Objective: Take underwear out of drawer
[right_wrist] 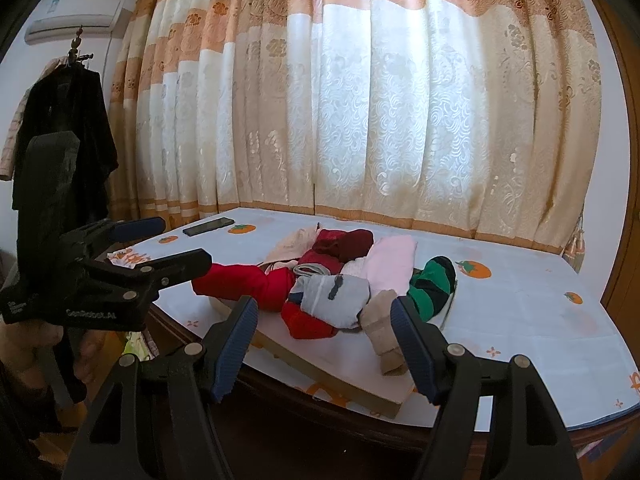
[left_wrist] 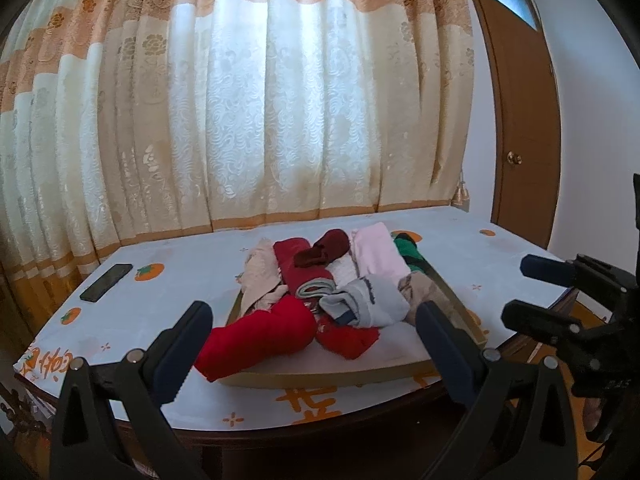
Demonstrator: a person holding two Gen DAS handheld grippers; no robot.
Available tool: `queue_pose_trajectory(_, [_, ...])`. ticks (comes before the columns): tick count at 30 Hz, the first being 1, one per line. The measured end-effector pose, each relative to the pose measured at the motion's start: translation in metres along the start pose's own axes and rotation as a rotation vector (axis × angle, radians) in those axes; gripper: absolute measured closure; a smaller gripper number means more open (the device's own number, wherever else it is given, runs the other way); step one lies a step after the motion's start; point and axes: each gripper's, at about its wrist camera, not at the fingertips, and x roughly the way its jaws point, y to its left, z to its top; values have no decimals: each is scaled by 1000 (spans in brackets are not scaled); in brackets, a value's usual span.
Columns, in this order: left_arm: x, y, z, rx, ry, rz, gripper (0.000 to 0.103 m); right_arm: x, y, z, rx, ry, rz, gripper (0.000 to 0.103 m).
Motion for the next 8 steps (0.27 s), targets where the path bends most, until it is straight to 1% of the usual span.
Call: queue_pose_trajectory(8, [1,-1,-2,10,-3,-1,0,3,0,-2,0,7,2,32])
